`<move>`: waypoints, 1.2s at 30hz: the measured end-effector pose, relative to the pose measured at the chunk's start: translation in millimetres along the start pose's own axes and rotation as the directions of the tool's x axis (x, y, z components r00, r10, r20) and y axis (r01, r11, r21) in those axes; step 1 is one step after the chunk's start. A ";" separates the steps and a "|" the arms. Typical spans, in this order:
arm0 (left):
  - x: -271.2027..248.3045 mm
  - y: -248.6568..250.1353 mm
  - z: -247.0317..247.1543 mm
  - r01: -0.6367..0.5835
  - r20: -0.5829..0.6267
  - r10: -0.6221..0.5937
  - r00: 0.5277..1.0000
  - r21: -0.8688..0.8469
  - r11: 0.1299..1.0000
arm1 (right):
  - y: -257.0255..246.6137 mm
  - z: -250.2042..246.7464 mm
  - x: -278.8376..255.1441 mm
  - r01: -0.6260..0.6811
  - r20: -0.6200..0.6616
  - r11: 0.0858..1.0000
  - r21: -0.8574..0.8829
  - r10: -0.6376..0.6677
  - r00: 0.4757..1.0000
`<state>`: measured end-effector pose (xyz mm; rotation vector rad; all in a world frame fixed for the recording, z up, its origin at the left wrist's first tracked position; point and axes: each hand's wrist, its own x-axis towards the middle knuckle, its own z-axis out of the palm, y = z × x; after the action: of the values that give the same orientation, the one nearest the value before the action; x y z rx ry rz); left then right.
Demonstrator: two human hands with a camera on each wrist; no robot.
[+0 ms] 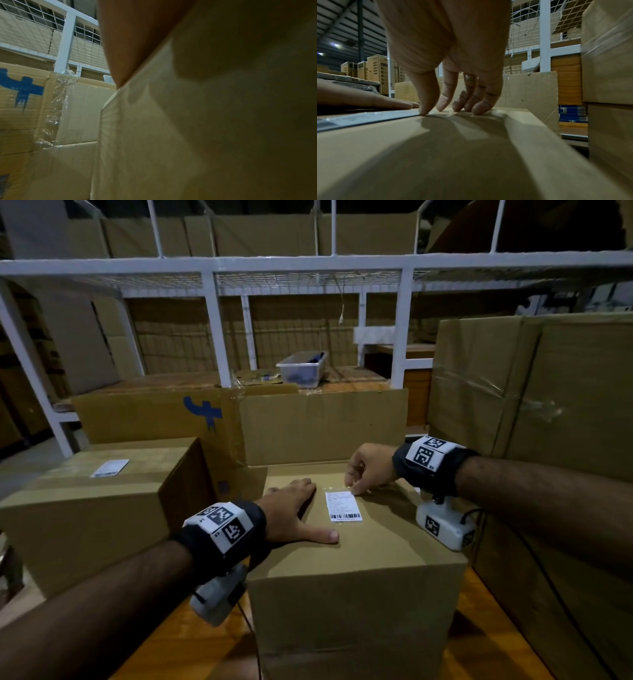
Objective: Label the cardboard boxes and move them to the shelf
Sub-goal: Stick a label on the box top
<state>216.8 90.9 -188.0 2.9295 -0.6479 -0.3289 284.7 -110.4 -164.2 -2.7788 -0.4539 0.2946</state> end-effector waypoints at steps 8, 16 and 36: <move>-4.9 1.8 0.6 -0.025 -0.037 0.024 0.999 -0.029 0.999 | -9.1 1.2 3.1 -0.022 0.021 0.999 -0.027 0.022 1.000; -4.2 -1.3 2.9 -0.028 -0.049 0.026 0.998 -0.034 0.999 | -20.1 6.7 4.8 -0.037 -0.018 0.980 -0.193 0.034 0.999; -5.5 -3.4 3.9 -0.042 -0.069 0.038 0.997 -0.052 0.998 | -19.6 -2.5 -7.8 -0.011 -0.063 0.970 0.242 0.027 0.998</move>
<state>212.4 96.1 -191.3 2.8584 -0.6763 -0.2371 272.7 -96.0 -154.2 -2.5477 -0.3498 0.2437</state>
